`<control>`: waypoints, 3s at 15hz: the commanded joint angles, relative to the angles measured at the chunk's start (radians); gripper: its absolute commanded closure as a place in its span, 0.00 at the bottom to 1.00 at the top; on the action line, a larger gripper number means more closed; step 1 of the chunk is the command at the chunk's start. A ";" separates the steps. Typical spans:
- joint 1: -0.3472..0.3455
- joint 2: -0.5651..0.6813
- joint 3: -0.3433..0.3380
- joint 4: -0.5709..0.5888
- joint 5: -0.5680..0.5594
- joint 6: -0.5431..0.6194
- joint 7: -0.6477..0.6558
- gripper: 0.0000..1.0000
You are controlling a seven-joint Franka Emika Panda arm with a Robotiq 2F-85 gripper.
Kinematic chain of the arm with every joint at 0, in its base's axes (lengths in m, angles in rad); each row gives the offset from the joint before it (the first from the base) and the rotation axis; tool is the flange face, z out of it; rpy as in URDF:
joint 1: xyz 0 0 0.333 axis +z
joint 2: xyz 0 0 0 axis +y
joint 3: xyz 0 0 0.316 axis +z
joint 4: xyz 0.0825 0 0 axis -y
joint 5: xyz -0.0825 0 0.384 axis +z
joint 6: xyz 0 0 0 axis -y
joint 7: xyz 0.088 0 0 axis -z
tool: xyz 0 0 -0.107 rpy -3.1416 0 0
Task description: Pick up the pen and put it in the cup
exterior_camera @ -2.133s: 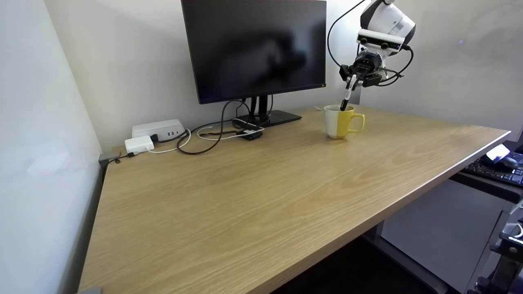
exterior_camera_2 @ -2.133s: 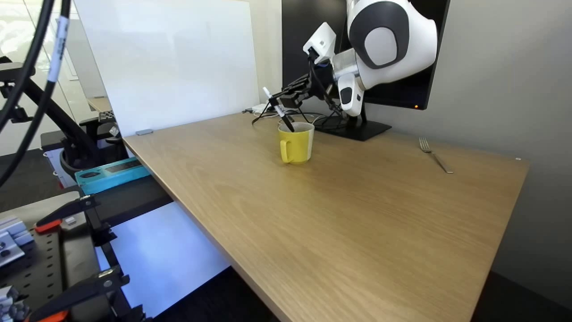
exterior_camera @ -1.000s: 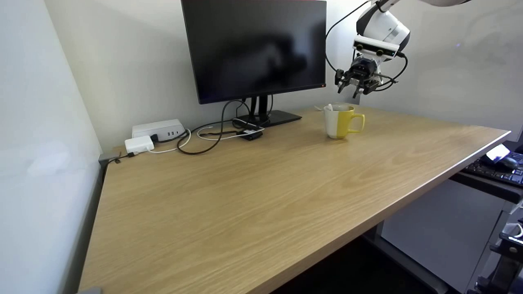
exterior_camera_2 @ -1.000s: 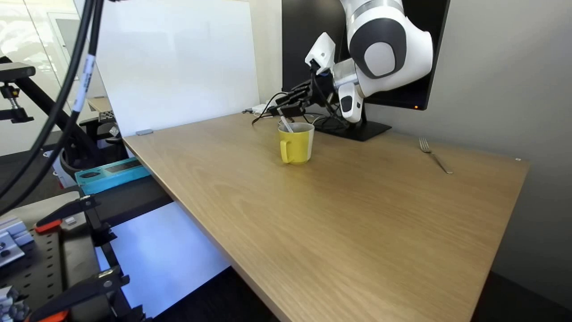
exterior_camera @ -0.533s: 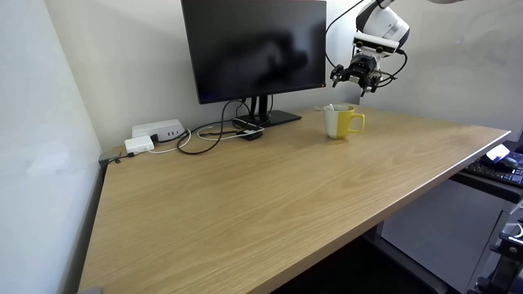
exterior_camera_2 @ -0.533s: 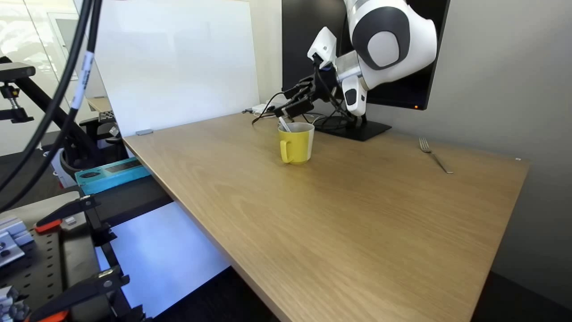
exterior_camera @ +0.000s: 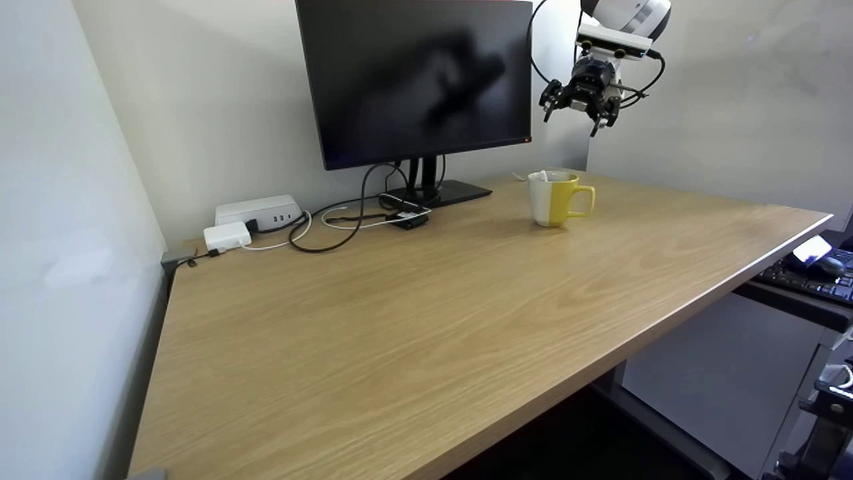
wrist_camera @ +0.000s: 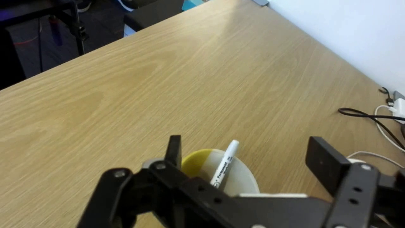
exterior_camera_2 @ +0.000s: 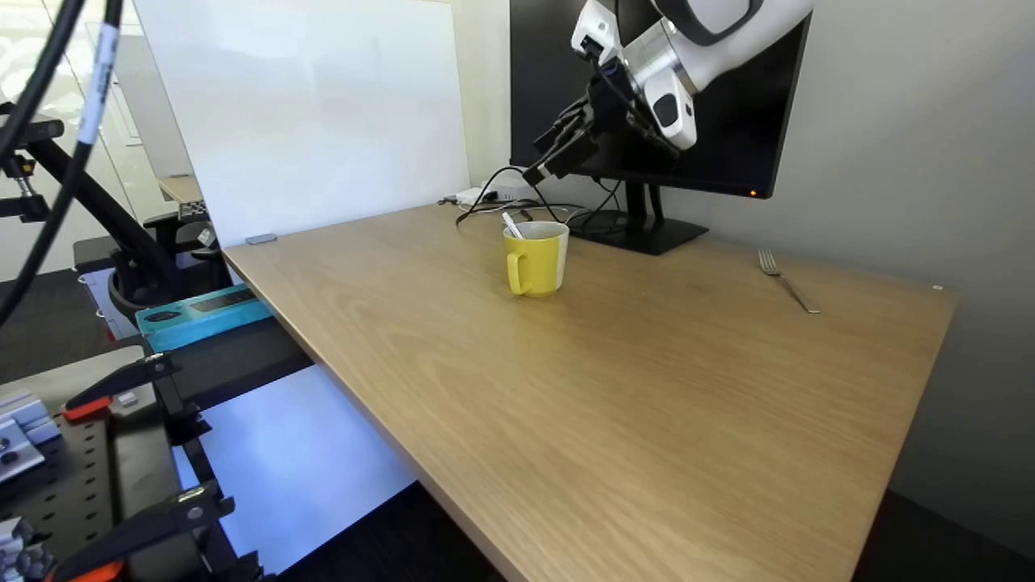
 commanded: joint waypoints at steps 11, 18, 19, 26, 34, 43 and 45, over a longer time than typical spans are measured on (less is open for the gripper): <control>0.149 -0.283 -0.151 -0.144 -0.269 0.376 -0.205 0.00; 0.301 -0.473 -0.215 -0.437 -0.458 0.659 -0.414 0.00; 0.320 -0.498 -0.222 -0.480 -0.483 0.696 -0.440 0.00; 0.301 -0.702 -0.116 -0.821 -0.704 0.963 -0.510 0.00; 0.228 -0.972 -0.071 -1.303 -0.778 1.162 -0.553 0.00; 0.184 -1.056 -0.076 -1.475 -0.764 1.147 -0.592 0.00; 0.183 -1.051 -0.074 -1.473 -0.764 1.147 -0.591 0.00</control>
